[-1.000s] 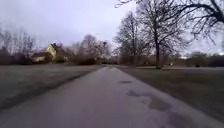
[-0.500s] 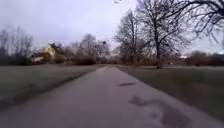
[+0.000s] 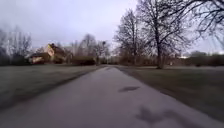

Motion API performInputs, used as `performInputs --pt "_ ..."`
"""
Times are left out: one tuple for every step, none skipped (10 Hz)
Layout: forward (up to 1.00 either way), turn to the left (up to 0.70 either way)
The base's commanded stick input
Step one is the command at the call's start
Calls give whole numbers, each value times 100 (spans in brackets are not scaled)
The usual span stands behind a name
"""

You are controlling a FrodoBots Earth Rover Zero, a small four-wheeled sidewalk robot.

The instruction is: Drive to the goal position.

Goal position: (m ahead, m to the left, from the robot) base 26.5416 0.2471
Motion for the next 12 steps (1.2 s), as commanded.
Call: performInputs --pt "100 0" --pt "100 0" --pt "100 0" --pt "100 0" --pt "100 0" --pt "100 0" --pt "100 0" --pt "100 0" --pt "100 0" --pt "100 0" --pt "100 0" --pt "100 0"
